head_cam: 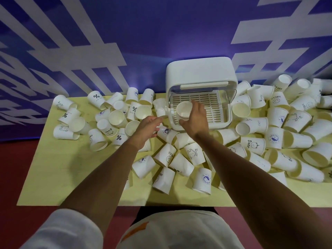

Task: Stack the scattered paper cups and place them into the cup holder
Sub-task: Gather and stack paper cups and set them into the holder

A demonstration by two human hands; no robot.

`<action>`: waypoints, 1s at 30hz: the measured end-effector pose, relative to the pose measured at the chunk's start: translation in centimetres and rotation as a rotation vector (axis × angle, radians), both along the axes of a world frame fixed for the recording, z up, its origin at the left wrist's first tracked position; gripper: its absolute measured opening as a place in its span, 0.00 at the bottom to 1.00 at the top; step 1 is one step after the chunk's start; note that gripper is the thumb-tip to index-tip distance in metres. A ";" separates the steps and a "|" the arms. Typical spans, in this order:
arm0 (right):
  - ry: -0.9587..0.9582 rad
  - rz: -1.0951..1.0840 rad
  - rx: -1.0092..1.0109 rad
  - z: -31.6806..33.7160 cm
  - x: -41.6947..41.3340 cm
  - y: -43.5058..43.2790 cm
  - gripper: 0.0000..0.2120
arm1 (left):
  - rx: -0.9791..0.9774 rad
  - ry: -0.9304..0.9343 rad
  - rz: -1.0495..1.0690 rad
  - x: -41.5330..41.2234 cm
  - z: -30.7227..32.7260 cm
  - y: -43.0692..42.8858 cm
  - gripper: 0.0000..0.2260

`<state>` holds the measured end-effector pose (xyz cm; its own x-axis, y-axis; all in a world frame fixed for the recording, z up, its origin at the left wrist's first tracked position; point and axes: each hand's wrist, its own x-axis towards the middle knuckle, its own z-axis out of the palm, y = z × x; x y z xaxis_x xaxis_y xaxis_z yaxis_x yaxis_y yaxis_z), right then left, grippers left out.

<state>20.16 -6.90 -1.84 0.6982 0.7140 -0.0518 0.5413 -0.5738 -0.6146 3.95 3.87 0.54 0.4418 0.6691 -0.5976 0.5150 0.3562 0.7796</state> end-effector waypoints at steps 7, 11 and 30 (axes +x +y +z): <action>0.042 -0.057 -0.063 -0.8 0.0 -0.1 0.42 | 0.004 0.019 0.009 -0.6 -0.6 0.3 0.14; -0.122 -0.019 0.073 -0.1 -1.0 -0.3 0.34 | 0.023 0.037 0.033 -1.2 -0.8 0.5 0.14; -0.134 0.576 0.017 0.7 -15.4 9.0 0.29 | 0.184 0.113 0.394 -14.8 -1.3 6.1 0.04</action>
